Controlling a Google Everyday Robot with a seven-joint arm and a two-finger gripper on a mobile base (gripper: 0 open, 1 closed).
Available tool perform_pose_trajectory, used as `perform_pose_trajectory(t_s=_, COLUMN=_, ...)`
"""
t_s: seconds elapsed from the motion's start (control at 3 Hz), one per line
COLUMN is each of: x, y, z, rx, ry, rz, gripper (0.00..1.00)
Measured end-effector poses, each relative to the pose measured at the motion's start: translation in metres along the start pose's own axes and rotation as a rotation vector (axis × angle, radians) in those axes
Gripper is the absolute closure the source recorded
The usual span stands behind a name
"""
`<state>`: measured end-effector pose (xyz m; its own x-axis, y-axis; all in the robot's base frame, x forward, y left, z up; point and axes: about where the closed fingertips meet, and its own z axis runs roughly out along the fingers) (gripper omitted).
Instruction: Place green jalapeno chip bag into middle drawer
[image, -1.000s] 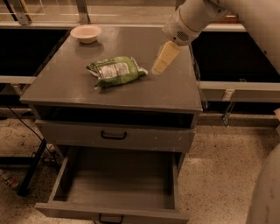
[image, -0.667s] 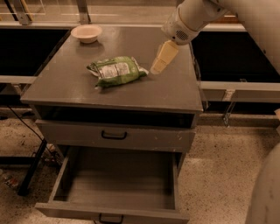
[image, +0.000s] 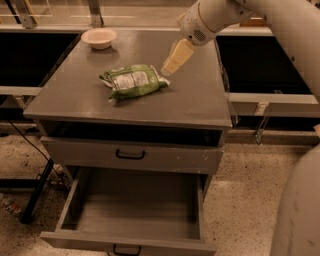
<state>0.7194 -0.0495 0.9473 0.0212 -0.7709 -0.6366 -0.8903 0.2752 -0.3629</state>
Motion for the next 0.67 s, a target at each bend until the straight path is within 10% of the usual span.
perform_pose_trajectory(t_s=0.67, x=-0.0439, y=-0.0164, z=0.0102, rx=0.006, ry=-0.074, rz=-0.062, gripper=0.00)
